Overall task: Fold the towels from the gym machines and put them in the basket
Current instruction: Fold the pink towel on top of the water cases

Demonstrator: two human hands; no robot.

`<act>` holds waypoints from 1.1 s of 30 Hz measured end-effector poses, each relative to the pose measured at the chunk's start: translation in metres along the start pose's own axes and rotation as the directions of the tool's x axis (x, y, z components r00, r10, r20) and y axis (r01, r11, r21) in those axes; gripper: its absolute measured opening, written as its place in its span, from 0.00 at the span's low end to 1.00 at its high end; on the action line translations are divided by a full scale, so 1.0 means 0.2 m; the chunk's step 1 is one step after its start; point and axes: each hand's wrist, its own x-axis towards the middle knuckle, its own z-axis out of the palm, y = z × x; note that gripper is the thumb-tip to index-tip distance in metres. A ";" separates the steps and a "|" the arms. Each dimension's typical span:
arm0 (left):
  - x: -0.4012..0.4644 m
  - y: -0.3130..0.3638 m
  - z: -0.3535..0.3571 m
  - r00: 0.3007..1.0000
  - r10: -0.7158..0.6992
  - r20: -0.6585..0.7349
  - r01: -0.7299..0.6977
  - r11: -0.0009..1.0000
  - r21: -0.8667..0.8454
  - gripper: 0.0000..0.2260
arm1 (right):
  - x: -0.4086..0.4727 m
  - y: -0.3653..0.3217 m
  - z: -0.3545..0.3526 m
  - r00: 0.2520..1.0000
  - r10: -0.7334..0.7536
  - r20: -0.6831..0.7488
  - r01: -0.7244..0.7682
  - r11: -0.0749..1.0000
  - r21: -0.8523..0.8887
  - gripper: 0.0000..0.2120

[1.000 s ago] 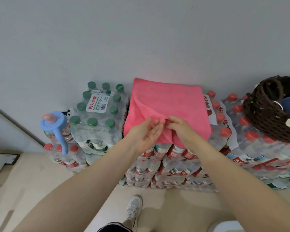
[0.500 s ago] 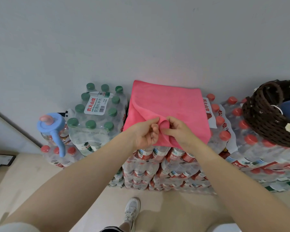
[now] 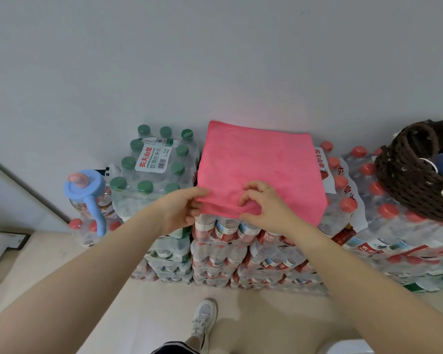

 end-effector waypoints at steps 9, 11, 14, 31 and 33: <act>0.10 -0.14 0.07 0.896 0.227 -0.383 -0.110 0.946 0.303 0.06 | -0.19 0.07 -0.05 0.950 0.144 -0.277 -0.209 0.951 -0.225 0.11; 0.12 -0.15 0.10 0.903 0.228 -0.364 -0.088 0.927 0.363 0.16 | -0.26 0.15 -0.05 0.890 0.208 -0.406 -0.347 0.886 -0.308 0.16; 0.12 -0.14 0.11 0.912 0.191 -0.362 -0.101 0.962 0.254 0.20 | -0.37 0.24 -0.07 0.751 0.390 -0.533 -0.504 0.860 -0.080 0.21; -0.01 -0.22 0.13 0.930 0.203 -0.307 -0.222 0.975 -0.028 0.04 | -0.47 0.20 -0.19 0.599 0.789 -0.137 -0.303 0.381 0.874 0.04; -0.05 -0.23 0.14 0.908 0.275 -0.316 -0.286 0.958 0.012 0.06 | -0.51 0.19 -0.22 0.635 0.745 -0.203 -0.286 0.471 0.834 0.03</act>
